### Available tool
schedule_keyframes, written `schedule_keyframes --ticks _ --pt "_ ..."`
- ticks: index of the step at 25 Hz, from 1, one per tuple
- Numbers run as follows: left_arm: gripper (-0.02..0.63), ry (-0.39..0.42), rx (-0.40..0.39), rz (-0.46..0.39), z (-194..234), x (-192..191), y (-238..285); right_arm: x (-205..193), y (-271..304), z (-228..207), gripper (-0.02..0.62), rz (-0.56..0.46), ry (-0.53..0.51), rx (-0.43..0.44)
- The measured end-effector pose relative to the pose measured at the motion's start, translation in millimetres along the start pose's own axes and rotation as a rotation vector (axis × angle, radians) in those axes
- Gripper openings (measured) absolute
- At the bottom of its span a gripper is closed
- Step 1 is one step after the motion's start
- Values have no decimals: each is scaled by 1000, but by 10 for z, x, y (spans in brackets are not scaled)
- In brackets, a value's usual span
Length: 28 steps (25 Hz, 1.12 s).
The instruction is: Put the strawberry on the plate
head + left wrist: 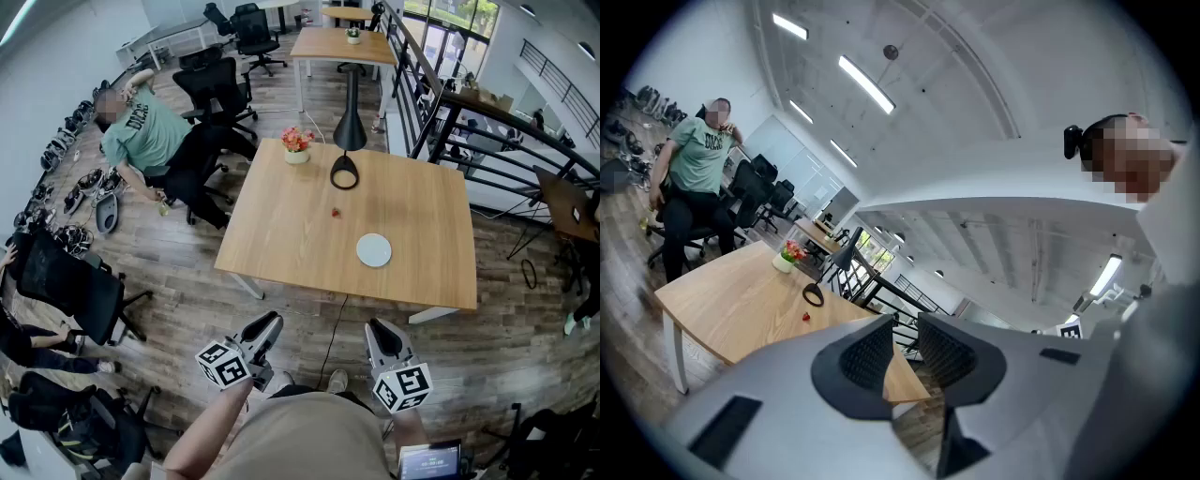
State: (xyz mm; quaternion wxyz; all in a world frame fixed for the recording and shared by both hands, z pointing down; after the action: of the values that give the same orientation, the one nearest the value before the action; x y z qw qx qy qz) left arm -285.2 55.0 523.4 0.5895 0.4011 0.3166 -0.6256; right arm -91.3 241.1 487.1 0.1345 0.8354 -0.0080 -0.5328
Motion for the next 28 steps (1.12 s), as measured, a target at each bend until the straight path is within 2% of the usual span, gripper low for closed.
schedule_keyframes --ticks 5,13,20,28 --pt "84 15 17 9 28 33 12 29 93 -6 48 0 -1 20" --pt "84 34 2 14 53 157 138 121 173 3 54 -37 38 60" --pt "84 31 -29 56 -9 6 292 102 70 -51 54 -37 9 36" --pt "84 37 -44 60 -91 0 442 74 8 -155 54 -26 -4 22"
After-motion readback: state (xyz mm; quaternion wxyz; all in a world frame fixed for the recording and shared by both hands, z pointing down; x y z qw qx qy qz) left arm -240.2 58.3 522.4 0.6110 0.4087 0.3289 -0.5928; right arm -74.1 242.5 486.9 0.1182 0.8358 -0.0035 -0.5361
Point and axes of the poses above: the fingertips, and each gripper's own axes: y forward along the fingers, z to its left, x out of its top, the point moved 5 cm from there along -y, backward along the fingers, and after that the axes turned 12 degrees about y, right-handed, at the moved point
